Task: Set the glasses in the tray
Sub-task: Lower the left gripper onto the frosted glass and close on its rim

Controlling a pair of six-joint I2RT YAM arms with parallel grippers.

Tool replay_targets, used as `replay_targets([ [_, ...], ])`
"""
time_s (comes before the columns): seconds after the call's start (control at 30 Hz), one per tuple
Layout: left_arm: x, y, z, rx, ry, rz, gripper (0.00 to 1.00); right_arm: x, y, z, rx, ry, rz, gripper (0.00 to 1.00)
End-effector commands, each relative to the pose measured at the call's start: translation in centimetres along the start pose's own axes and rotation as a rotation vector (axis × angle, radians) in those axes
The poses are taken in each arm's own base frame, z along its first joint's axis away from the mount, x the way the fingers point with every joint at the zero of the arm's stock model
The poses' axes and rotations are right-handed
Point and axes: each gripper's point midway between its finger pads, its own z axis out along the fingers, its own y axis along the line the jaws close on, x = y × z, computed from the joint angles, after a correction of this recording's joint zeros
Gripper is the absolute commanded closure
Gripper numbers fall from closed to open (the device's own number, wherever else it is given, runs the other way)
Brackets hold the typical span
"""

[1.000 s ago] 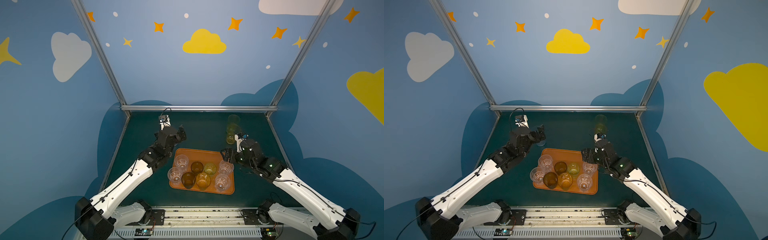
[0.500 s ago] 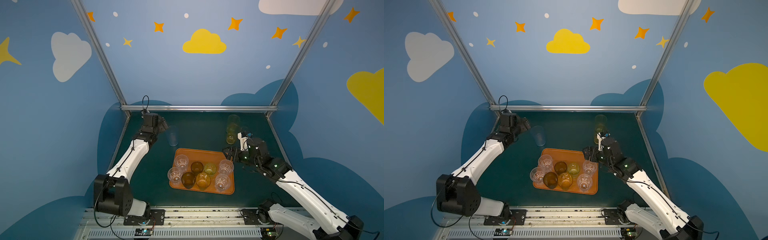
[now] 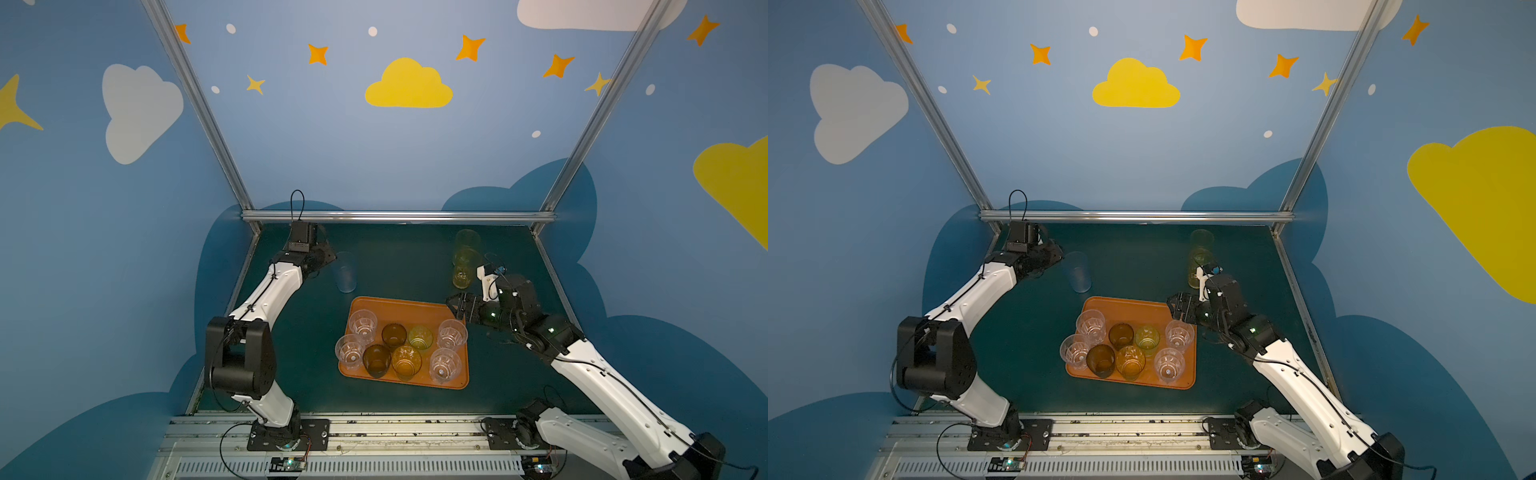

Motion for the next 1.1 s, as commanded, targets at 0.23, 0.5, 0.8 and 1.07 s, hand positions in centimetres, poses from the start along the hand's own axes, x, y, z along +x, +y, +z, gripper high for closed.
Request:
replay_targets([
  [0.23,1.5,-0.1,0.6,0.028,0.071,-0.013,0.57,0.7,-0.7,0.8,-0.001,0.039,0.02,0.13],
  [0.5,2.6,0.5,1.8,0.005,0.125,-0.009,0.74,0.9,-1.5,1.0,0.016,0.045,0.044,0.13],
  [0.8,3.4,1.5,2.7,-0.03,0.145,0.0,0.77,1.0,-2.0,1.4,0.025,0.06,0.074,0.13],
  [1.07,3.6,1.8,2.9,-0.047,0.152,0.013,0.81,0.9,-2.0,1.5,0.02,0.068,0.093,0.13],
])
